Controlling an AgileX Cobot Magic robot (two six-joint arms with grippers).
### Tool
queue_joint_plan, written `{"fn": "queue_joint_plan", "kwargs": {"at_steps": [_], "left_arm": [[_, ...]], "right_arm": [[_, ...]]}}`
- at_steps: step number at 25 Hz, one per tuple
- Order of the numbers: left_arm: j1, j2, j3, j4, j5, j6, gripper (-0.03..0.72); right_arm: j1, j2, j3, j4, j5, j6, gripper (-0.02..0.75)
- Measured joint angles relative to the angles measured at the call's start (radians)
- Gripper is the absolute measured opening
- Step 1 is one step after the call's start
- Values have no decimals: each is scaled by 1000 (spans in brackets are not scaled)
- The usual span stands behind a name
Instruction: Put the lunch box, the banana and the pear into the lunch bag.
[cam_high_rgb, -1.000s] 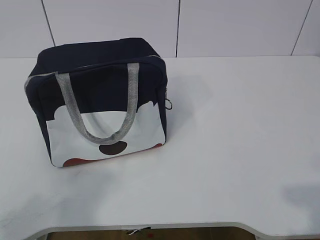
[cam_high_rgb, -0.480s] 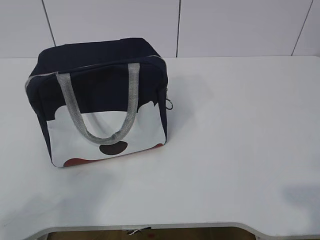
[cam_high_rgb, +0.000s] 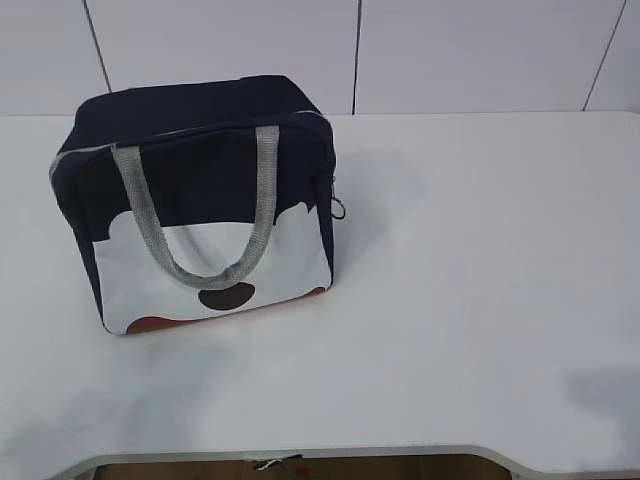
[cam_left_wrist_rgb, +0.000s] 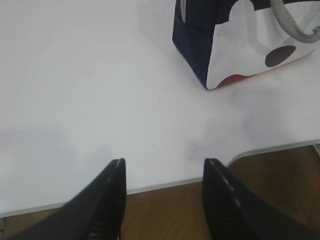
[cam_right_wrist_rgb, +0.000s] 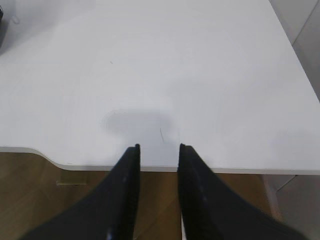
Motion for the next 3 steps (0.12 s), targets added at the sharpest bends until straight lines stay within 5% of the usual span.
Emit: {"fn": "queue_joint_plan", "kwargs": {"at_steps": [3], "left_arm": [[0, 0, 0, -3, 0, 0, 369]], "right_arm": [[0, 0, 0, 0, 0, 0, 237]]}}
